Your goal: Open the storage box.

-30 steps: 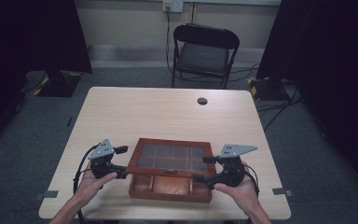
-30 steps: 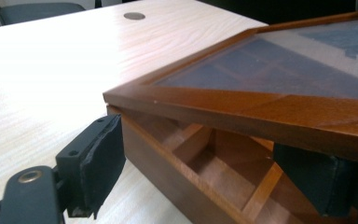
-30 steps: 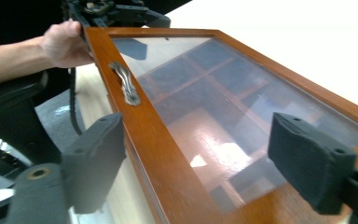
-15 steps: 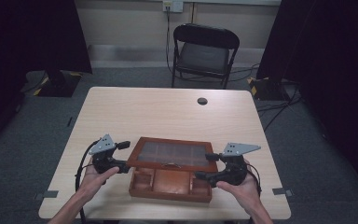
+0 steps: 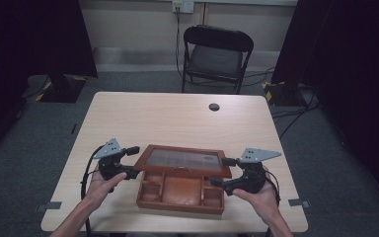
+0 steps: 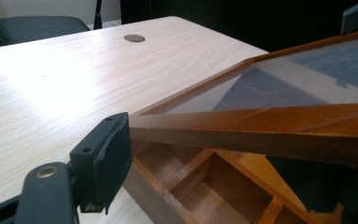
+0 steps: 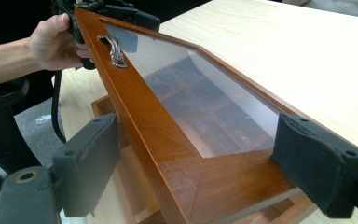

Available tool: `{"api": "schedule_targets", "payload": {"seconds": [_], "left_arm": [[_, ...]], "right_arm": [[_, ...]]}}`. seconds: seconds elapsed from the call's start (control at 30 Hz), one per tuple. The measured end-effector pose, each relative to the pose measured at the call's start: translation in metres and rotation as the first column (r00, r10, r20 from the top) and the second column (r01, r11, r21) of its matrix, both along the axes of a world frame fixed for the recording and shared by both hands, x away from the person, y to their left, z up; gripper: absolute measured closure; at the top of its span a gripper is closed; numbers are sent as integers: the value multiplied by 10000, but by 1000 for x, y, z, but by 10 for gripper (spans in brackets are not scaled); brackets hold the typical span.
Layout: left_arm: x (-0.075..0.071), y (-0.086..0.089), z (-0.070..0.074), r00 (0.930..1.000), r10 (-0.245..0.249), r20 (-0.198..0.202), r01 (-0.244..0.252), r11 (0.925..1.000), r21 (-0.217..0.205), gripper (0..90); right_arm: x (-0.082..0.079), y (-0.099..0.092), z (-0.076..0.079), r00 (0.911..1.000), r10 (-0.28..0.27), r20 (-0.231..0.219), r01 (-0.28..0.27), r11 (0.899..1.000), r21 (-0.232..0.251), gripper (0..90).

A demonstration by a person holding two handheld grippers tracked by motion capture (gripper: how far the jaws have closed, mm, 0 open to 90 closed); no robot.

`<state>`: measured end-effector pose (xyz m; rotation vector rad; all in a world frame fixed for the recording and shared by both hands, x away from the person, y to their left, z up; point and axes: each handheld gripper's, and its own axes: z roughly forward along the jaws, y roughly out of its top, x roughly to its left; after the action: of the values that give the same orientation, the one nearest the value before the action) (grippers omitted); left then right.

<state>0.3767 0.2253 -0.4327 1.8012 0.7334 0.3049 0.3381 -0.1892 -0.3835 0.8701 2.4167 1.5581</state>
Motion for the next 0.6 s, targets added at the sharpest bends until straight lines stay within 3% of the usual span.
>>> {"api": "schedule_targets", "payload": {"seconds": [0.2,0.37,0.6], "left_arm": [[3,-3,8,9995,-176,268,168,9994,294,249],[5,-7,9,9994,-162,309,160,9999,63,260],[16,-12,13,9992,-230,327,221,9994,263,277]], "right_arm": [[3,-4,1,9988,-464,134,464,9989,-18,161],[12,-6,0,9982,-594,73,594,9982,79,176],[24,-4,0,9970,-772,78,769,9967,274,228]]}}
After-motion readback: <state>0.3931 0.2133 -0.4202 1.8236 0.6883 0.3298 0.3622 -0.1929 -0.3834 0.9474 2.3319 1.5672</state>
